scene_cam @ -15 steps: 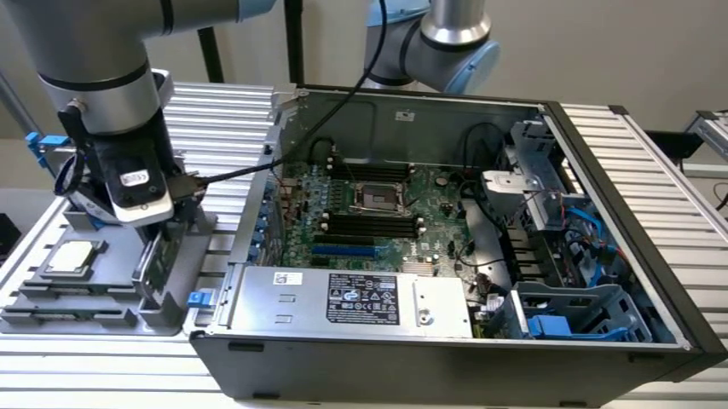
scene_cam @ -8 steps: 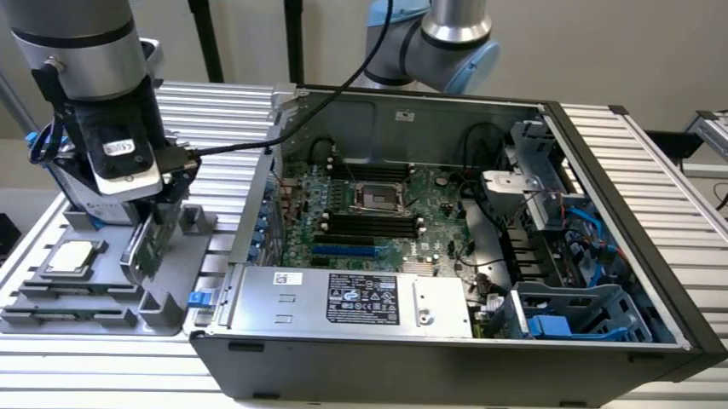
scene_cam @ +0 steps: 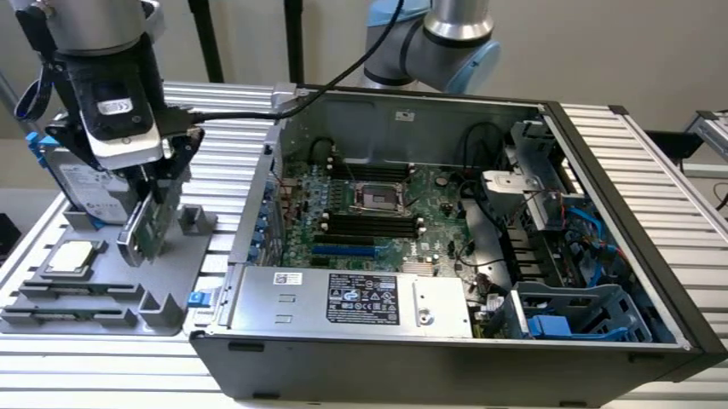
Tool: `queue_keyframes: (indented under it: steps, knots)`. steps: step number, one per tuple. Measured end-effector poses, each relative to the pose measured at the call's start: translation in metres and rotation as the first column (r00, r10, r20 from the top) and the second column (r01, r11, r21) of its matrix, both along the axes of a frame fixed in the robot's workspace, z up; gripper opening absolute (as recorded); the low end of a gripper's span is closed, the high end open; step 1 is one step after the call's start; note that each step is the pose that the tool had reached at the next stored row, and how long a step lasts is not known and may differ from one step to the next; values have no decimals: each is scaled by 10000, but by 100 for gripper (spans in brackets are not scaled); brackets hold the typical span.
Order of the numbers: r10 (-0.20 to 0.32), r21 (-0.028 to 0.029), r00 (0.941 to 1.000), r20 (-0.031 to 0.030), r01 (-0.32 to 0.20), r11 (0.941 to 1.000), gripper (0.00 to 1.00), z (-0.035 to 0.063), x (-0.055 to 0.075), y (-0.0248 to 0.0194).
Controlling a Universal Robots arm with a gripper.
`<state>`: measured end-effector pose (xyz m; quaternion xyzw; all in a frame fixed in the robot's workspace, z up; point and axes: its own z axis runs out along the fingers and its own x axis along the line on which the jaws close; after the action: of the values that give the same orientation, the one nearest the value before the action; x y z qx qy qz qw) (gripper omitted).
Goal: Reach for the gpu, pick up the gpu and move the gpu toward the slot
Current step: 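Pick up the gpu and move the gpu toward the slot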
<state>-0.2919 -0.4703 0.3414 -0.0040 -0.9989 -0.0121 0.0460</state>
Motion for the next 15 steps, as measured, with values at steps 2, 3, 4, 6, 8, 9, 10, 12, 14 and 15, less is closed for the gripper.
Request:
queue_keyframes:
  steps: [2,3,4,6,8,9,10,12,14,15]
  knots:
    - [1,7,10000,-5,-1,10000,26,91,90,-3]
    - [1,14,10000,-11,-1,10000,26,138,136,-5]
    - [0,23,10000,-15,0,10000,26,183,181,-7]
    - [0,37,10000,-25,0,10000,26,273,271,-11]
    - [1,52,10000,-35,-1,10000,26,362,361,-16]
    - [1,59,10000,-40,-1,10000,26,408,406,-18]
    - [0,67,10000,-44,0,10000,26,452,451,-20]
    - [1,84,10000,-54,-1,10000,26,546,545,-24]
    - [0,99,10000,-64,0,10000,26,635,634,-28]
    - [1,107,10000,-70,0,9999,26,681,680,-31]
